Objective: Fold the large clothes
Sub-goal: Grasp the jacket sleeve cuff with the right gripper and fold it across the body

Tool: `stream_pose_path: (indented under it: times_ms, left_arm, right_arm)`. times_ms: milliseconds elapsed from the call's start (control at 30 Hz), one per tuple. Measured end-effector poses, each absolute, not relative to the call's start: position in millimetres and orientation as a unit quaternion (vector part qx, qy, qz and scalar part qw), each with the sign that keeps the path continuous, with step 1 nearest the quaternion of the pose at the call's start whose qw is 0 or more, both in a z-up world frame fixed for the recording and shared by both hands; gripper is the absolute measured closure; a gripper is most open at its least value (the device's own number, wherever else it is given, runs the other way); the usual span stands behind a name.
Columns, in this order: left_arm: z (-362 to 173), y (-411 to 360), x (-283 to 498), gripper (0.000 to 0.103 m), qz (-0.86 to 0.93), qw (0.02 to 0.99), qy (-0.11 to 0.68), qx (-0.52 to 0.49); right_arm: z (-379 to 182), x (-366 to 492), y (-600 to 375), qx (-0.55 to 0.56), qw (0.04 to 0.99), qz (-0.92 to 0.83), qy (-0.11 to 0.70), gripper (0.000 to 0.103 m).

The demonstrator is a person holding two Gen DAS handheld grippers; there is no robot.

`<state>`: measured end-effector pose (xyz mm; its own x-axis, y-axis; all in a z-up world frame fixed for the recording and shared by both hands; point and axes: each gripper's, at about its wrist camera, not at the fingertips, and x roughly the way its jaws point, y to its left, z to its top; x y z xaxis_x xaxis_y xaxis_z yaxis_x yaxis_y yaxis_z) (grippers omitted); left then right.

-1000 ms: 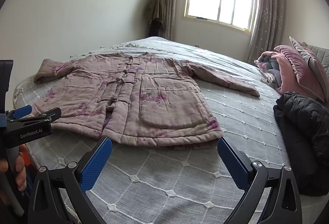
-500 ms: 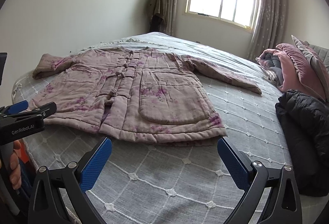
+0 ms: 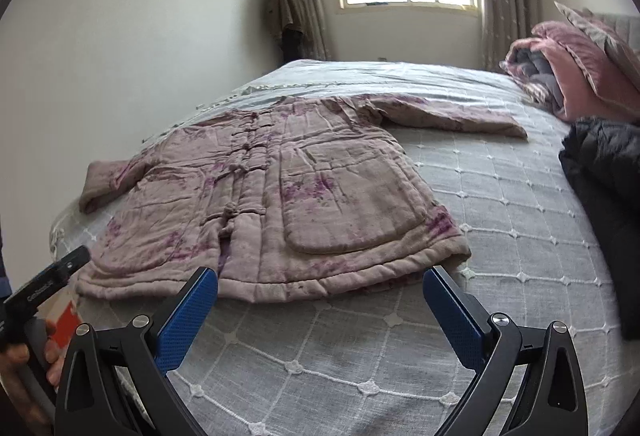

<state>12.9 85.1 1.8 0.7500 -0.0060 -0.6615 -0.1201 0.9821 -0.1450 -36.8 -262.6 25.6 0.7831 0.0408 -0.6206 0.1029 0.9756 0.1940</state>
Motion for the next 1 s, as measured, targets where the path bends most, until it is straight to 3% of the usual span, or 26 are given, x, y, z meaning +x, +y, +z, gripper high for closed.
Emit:
stream_pose_path:
  times_ms: [167, 300, 400, 533, 933, 1000]
  left_arm:
    - [-18, 143, 26, 0.006, 0.063, 0.911, 0.382, -0.140]
    - [-38, 177, 32, 0.042, 0.065, 0.888, 0.415, -0.186]
    - [-54, 187, 39, 0.053, 0.043, 0.868, 0.443, -0.218]
    - [-60, 189, 48, 0.053, 0.035, 0.873, 0.436, -0.214]
    - [-60, 177, 60, 0.053, 0.032, 0.888, 0.416, -0.192]
    - [-57, 178, 59, 0.053, 0.034, 0.891, 0.407, -0.198]
  right_arm:
    - [-16, -3, -302, 0.148, 0.881, -0.047, 0.446, 0.000]
    - [-28, 18, -327, 0.172, 0.874, -0.051, 0.452, 0.001]
    - [-39, 30, -348, 0.198, 0.868, -0.060, 0.451, 0.010]
    - [-55, 50, -367, 0.231, 0.851, -0.046, 0.470, 0.028]
    - [-71, 79, -379, 0.251, 0.855, -0.034, 0.453, 0.030]
    - [-67, 75, -384, 0.259, 0.856, -0.042, 0.446, 0.040]
